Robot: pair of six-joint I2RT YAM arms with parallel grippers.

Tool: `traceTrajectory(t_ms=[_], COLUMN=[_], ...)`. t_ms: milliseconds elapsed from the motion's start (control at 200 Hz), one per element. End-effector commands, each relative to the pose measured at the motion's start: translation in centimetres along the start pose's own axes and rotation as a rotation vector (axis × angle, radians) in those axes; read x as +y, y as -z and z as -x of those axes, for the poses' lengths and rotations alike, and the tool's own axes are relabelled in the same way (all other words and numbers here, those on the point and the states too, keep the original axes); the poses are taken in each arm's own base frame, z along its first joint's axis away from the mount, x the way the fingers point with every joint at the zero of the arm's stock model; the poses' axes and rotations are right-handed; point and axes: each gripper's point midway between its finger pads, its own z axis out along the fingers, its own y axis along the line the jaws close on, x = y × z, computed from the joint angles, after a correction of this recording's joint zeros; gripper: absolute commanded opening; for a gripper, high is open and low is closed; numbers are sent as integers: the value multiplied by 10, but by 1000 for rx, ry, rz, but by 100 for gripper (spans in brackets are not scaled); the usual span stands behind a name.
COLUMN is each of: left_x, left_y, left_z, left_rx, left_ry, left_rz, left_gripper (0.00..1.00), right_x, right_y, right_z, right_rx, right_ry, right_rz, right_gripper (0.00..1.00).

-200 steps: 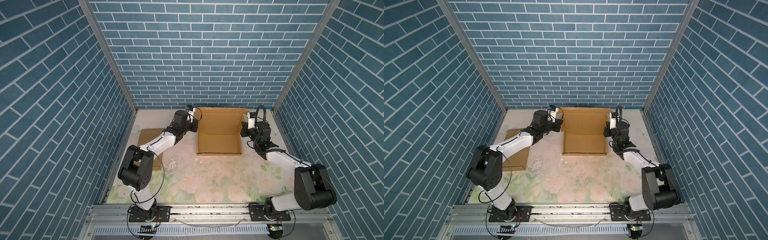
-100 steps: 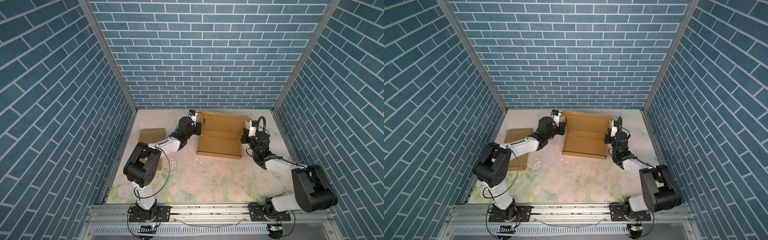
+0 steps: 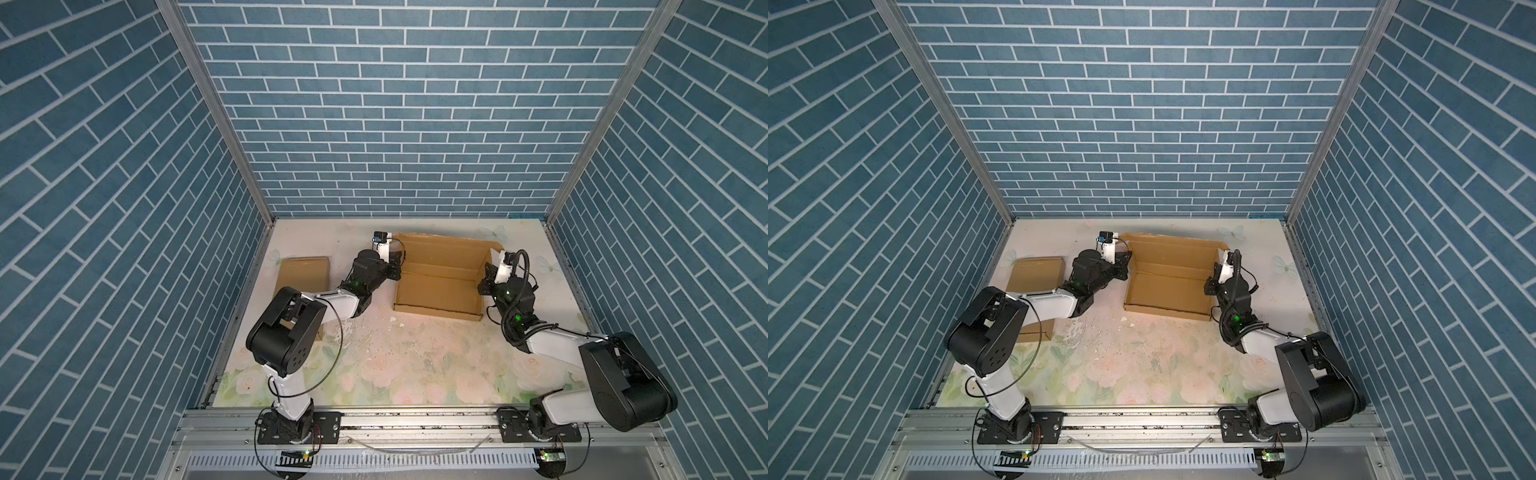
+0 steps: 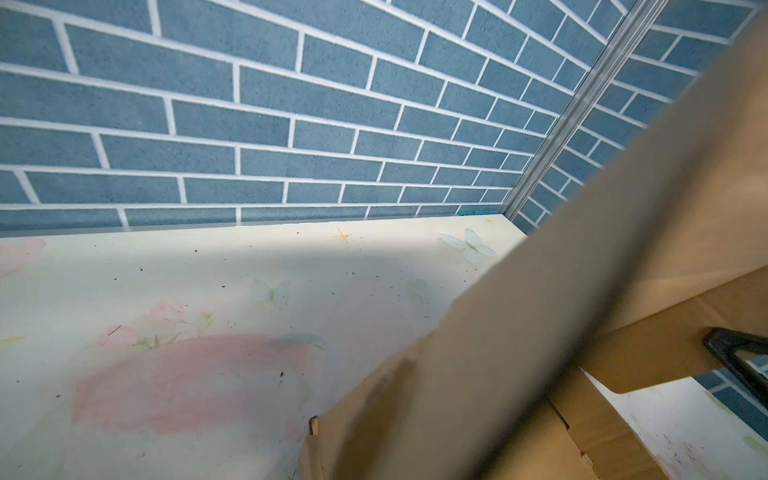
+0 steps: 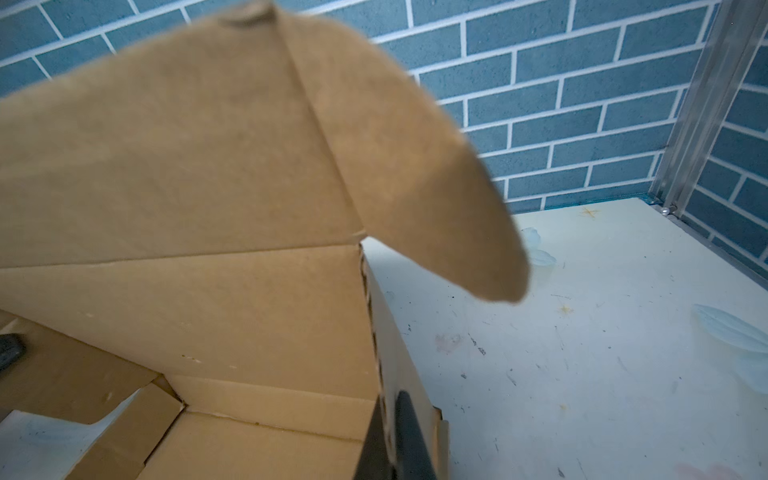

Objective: Fold the paper box

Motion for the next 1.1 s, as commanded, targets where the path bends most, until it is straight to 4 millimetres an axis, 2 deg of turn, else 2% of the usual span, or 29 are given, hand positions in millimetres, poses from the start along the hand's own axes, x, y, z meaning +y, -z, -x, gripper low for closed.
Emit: traceTrajectory(t_ms=[0, 490, 850, 1095], left_x=[-12, -16, -13, -16], left_y=[1, 4, 13, 13], left_z=[-28, -57, -74, -75], left_rx=[68, 82, 110, 112], left_ry=[29, 21, 23, 28], left_rz=[-41, -49, -55, -53], left_gripper=[4, 4, 3, 3], right_x=[2, -2, -3, -3], right_y=[5, 17, 25, 24], right_z=[-31, -59, -70, -76], right_rx=[86, 135, 164, 179], right_ry=[-42, -68, -68, -75], right_rz=[-2, -12, -7, -6], right_gripper=[0, 0, 0, 0])
